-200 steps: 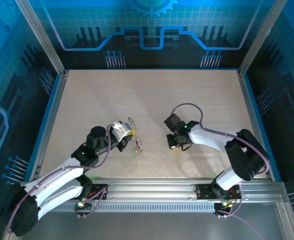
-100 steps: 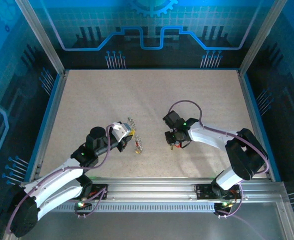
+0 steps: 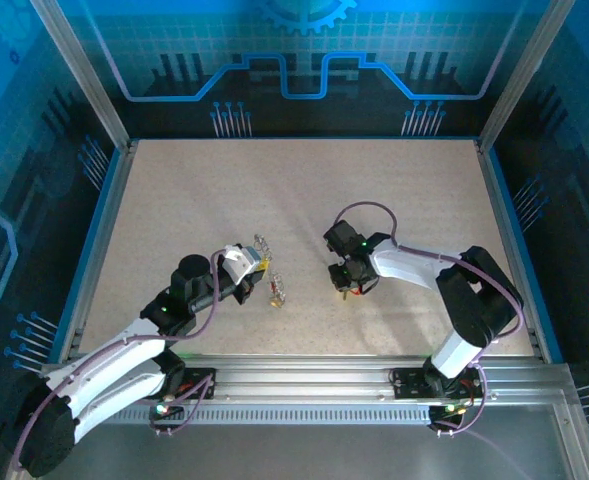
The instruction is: Put the keys on the keyring
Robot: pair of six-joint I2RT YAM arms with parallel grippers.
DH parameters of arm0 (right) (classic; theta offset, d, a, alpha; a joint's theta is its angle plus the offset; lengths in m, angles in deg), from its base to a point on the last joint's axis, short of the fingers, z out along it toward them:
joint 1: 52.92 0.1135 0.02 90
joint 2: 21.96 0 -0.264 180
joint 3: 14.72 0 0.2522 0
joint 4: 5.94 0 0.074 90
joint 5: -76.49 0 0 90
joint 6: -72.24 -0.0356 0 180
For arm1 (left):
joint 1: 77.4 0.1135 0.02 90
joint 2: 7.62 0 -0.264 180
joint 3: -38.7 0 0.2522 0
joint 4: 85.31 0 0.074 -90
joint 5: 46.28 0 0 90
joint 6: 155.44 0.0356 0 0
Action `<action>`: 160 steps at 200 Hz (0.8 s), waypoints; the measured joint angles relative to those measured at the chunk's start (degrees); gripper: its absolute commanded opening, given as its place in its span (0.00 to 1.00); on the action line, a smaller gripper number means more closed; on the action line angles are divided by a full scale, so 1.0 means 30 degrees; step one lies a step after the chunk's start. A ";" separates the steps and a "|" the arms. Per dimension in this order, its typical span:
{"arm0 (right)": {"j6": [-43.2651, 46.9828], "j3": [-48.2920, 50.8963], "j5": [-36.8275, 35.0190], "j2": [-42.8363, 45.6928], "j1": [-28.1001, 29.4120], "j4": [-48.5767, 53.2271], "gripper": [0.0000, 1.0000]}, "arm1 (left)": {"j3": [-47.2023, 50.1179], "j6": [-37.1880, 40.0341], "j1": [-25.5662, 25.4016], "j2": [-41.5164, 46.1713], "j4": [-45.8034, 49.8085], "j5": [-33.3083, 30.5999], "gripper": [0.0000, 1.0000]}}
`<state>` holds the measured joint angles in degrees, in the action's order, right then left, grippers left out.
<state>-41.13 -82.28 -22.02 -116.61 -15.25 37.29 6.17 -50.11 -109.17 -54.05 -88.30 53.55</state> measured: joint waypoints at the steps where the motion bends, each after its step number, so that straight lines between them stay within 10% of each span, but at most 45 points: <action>1: 0.0051 -0.0007 0.0007 -0.0015 0.0000 0.0000 0.15 | 0.0000 0.0000 0.0007 0.0000 0.0000 0.0000 0.00; 160: 0.0466 -0.0342 0.0437 -0.0197 -0.0204 0.0007 0.19 | 0.0000 0.0000 0.0015 0.0058 0.0029 -0.0007 0.00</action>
<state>-39.74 -83.31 -20.71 -117.20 -15.87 37.32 6.17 -50.11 -109.13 -53.88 -88.21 53.52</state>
